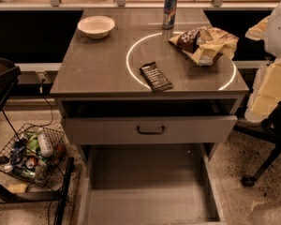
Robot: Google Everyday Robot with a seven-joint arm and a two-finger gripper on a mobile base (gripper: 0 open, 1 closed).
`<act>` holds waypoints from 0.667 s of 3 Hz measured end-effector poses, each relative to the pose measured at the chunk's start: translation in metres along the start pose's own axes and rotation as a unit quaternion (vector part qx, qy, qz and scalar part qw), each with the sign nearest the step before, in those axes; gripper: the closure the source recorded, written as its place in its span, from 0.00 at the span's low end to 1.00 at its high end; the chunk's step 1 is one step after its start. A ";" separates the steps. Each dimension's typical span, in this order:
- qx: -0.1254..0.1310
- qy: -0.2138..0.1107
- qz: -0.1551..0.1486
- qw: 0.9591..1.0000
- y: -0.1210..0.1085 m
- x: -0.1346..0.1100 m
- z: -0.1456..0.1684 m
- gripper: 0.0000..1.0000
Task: Place rxbar chocolate into paper bowl
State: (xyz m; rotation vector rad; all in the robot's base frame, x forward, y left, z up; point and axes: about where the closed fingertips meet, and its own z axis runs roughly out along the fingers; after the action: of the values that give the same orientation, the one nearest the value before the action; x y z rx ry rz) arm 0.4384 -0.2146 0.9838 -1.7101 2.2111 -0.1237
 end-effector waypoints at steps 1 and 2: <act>0.000 0.000 0.000 1.000 0.000 0.000 0.000 0.00; 0.020 -0.036 0.038 0.998 -0.003 -0.005 0.002 0.00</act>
Offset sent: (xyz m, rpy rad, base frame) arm 0.0222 0.0081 0.0018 0.3526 -0.1830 -0.2555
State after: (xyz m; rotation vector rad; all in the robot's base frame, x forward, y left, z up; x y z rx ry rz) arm 0.4431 -0.2109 0.9838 -1.5831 2.2028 -0.0850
